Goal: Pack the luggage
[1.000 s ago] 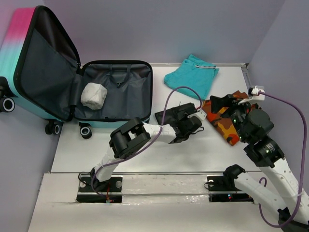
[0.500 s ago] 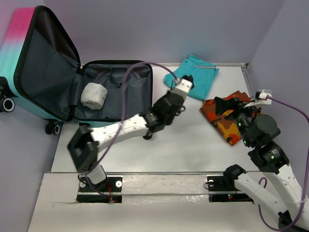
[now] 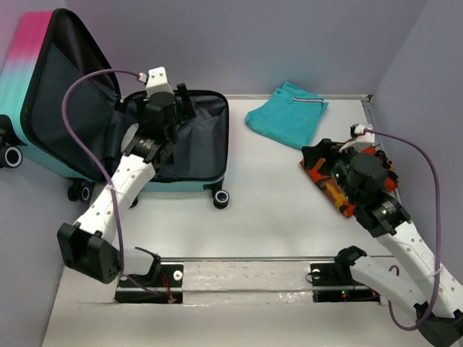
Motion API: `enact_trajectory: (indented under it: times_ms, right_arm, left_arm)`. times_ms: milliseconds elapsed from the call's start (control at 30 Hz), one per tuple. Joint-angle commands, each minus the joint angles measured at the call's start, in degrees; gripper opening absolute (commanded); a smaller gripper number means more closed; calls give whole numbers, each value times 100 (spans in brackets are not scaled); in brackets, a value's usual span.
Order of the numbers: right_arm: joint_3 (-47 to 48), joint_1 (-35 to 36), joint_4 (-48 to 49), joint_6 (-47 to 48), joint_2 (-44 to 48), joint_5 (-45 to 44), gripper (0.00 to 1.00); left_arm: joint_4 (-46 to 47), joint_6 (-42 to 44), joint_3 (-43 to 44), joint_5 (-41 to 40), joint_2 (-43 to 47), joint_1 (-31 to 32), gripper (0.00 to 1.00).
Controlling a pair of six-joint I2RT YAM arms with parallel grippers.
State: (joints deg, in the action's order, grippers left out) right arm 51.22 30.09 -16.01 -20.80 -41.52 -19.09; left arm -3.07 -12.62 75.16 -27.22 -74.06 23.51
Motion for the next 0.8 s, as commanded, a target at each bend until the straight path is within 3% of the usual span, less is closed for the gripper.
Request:
enact_trajectory:
  times_ms: [0,200,400,533,667,767]
  right_arm:
    - [-68,6,379,-56,-365,178,82]
    - [63,-186,705,-91,-1322,81,77]
    - [685,-1756,986,-293,-2561,1187,75]
    - [1344,-2645,1082,-609,-3800,2100,80]
    - [2153,-2973,1100,-566,-4986,2269,85]
    - [2855,-3184,1048,-767,-5980,2919,88]
  left_arm:
    - [-485,23,9,374,-153,-30,98]
    - [-343,-170,-141,1315,120,66,96]
    - [-168,-539,-527,1659,497,943,91]
    - [709,-1030,-1046,1799,569,1709,90]
    - [1150,-1172,-1433,2046,402,2052,89]
    - [1361,-1155,-1617,1993,314,2298,89]
